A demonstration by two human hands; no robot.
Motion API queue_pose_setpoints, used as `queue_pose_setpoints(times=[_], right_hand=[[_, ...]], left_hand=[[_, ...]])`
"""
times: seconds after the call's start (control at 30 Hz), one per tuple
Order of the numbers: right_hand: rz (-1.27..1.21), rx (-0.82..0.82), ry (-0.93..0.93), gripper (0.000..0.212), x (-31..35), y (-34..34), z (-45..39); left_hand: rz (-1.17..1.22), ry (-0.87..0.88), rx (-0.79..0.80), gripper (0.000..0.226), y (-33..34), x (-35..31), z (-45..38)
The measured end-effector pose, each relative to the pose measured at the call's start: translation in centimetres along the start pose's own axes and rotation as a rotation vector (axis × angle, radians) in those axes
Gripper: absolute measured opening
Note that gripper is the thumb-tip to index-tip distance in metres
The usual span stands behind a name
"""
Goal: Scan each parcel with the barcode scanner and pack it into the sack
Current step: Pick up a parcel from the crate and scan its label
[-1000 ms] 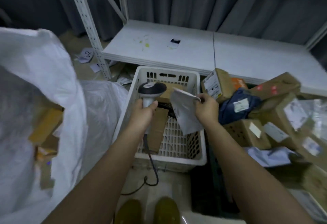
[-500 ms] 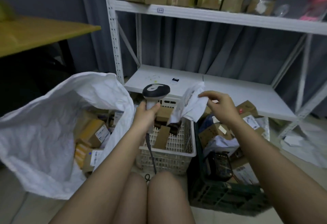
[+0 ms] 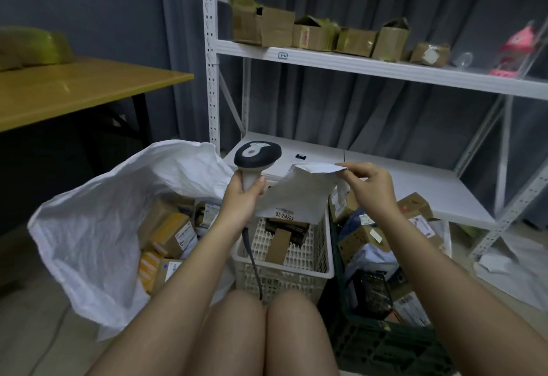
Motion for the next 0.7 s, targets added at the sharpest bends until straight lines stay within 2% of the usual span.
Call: queue_pose_setpoints(times=[0.1,0.2,0.27,0.33,0.53,0.7], right_hand=[[0.208,0.022,-0.115,0.013,0.7,1.4,1.6],[0.366,0.207,-0.264,0.013,0.4,4.6,5.4],[0.468,0.296,-0.288,0.015,-0.9,6.7,8.2],[0.523,0.31,-0.247,0.02,-2.7,8.0,9.7],[0.567,0.167,-0.08,0.02,-7.6,7.9,7.4],[0.545,-0.056,-0.149,0.016,-7.5,6.8,3.6]], left_hand=[[-0.019,-0.003,-0.005,0.031,-1.1,0.3,-0.1],[-0.049,-0.008,-0.017,0.035,-2.3,0.8,0.0],[-0.062,-0.02,-0.008,0.038,-2.5,1.5,0.3],[-0.069,-0.045,0.013,0.038,-2.2,2.5,0.8],[-0.118,-0.08,0.036,0.038,-0.6,5.3,0.3],[-0.153,-0.076,0.078,0.038,1.1,7.2,-2.1]])
Point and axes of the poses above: each hand's wrist, its own z-axis away from the middle knuckle, its own y-axis out of the palm, x = y × z, the point moved 8 cm from there along -z, towards the middle knuckle, and after that the axes turned 3 degrees about z, right-handed, at the moved point
